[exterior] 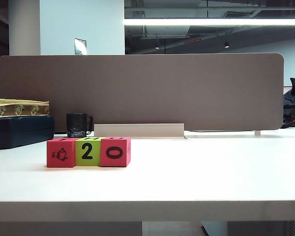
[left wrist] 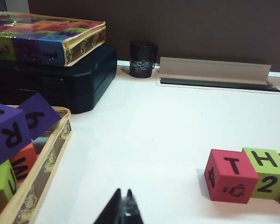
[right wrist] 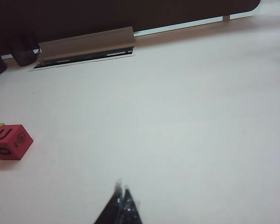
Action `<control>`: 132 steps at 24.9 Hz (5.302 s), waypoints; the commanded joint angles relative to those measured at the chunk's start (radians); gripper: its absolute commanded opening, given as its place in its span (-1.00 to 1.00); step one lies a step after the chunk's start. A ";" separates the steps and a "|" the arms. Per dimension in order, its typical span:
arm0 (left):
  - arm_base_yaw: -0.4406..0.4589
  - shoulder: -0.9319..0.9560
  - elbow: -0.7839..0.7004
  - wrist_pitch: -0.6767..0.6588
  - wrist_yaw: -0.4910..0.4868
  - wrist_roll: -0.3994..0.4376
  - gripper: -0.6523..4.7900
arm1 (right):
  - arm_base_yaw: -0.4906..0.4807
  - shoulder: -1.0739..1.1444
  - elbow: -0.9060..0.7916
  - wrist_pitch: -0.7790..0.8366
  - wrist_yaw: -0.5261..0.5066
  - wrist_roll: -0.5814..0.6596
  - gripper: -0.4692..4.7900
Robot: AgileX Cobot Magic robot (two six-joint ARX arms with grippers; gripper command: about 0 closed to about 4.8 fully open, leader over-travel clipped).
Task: Select the appropriate blocks from the scattered letter blocks on the table and arrange them in a row to spell out "THU".
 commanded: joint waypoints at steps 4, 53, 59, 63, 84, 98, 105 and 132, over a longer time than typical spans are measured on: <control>0.000 0.000 -0.060 0.078 0.000 -0.027 -0.78 | 0.000 -0.013 0.003 0.011 0.004 0.001 -0.82; 0.000 0.000 -0.060 0.068 0.002 0.001 -0.78 | -0.470 -0.004 -0.179 0.498 -0.600 -0.204 -0.82; 0.000 0.000 -0.060 0.068 0.001 0.001 -0.78 | -0.906 0.032 -0.193 0.510 -0.761 -0.215 -0.82; 0.000 0.000 -0.060 0.067 0.002 0.001 -0.78 | -0.999 0.026 -0.245 0.546 -0.768 -0.219 -0.82; 0.000 0.000 -0.060 0.068 0.001 0.001 -0.78 | -0.889 -0.015 -0.448 0.690 -0.805 -0.258 -0.82; 0.000 0.000 -0.060 0.068 0.001 0.001 -0.78 | -0.845 -0.015 -0.479 0.554 -0.708 -0.348 -0.82; 0.000 0.000 -0.060 0.068 0.001 0.001 -0.78 | -0.845 -0.015 -0.479 0.550 -0.692 -0.371 -0.82; 0.000 0.000 -0.060 0.068 0.001 0.001 -0.78 | -0.846 -0.015 -0.479 0.559 -0.695 -0.370 -0.82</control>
